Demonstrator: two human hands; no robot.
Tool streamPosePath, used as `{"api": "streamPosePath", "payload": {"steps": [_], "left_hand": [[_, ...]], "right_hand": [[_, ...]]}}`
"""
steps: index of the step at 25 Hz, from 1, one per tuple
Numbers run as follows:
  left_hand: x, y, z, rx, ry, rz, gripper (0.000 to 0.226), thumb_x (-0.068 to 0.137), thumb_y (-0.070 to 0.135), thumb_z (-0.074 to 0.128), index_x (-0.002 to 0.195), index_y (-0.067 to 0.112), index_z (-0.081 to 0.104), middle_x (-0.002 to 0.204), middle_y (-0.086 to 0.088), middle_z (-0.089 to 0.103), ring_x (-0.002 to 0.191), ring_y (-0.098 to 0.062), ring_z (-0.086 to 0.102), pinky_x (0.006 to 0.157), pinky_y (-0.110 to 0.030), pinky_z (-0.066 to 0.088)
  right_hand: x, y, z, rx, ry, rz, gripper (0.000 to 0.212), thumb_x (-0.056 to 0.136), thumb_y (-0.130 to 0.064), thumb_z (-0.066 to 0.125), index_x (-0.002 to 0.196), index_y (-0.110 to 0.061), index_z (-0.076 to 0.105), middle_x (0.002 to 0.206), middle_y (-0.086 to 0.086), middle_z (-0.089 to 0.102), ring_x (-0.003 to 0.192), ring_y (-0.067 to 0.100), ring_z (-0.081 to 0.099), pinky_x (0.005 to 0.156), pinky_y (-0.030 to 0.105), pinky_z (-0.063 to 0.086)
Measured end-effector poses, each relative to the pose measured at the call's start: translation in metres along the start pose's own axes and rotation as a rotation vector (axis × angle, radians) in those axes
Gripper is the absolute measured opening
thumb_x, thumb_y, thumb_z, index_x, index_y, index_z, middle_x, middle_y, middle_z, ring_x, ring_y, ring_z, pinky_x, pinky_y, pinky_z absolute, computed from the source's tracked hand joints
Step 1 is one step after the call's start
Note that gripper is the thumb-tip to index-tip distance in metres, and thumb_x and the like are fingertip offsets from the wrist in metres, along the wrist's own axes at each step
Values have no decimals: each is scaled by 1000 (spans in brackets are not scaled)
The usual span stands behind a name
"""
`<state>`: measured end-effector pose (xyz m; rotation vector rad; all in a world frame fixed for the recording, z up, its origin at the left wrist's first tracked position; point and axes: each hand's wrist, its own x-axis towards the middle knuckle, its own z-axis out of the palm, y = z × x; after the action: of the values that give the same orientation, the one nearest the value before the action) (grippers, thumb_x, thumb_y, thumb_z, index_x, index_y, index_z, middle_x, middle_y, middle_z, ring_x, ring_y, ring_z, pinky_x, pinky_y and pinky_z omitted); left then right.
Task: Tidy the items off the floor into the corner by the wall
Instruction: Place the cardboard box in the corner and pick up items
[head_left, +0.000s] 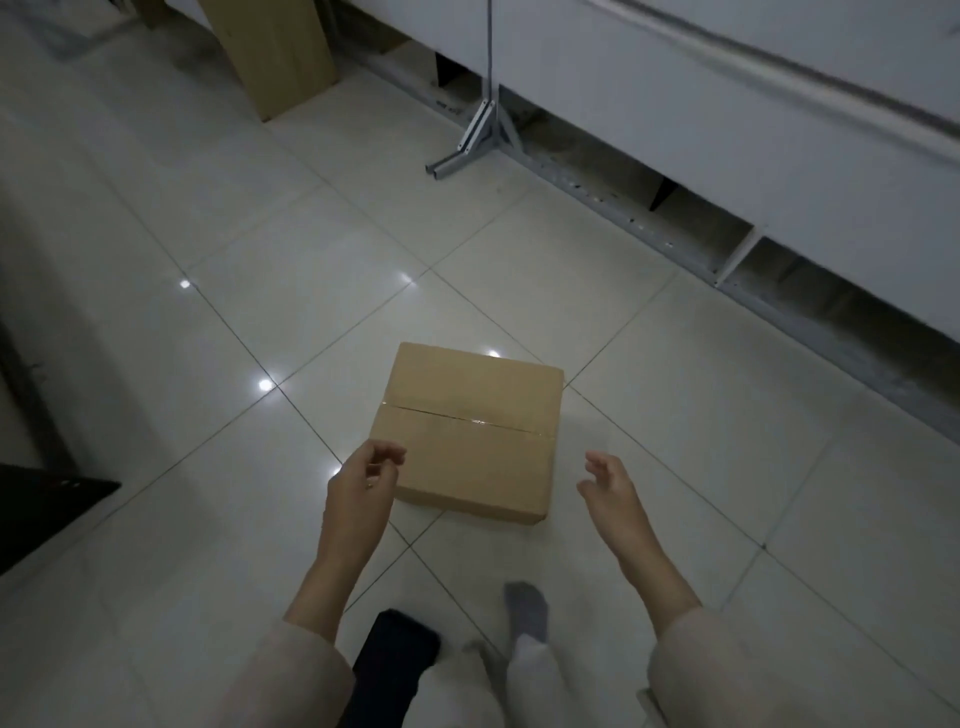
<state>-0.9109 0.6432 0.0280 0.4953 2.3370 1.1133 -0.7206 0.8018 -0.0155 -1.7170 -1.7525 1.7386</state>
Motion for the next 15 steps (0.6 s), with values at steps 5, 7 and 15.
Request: {"api": "streamPosePath", "payload": {"steps": [5,7,15], "left_hand": [[116,-85,75,132,40,-87,28,85,17,57,113,15,54,114,-4,55,112,-21,49,90,-36,43],[158,-125,101,263,48,-142,47,82,22,62,124,10,46,124,-11,48,120,-27,41,96,-42,40],[253,-251,142,330,81,-451,99,66,45,76,140,9,22,144,-15,36,133,-37,33,108,-56,28]], "right_hand": [[135,64,62,-109,51,93,55,89,-8,48,140,-9,28,147,10,33,133,26,34,105,35,31],[179,94,87,-126,57,147,63,89,-11,51,143,-8,19,150,13,26,136,28,30,108,41,28],[254,169,129,1,98,216,70,86,-35,59,141,-16,21,141,7,42,125,28,46,104,44,39]]}}
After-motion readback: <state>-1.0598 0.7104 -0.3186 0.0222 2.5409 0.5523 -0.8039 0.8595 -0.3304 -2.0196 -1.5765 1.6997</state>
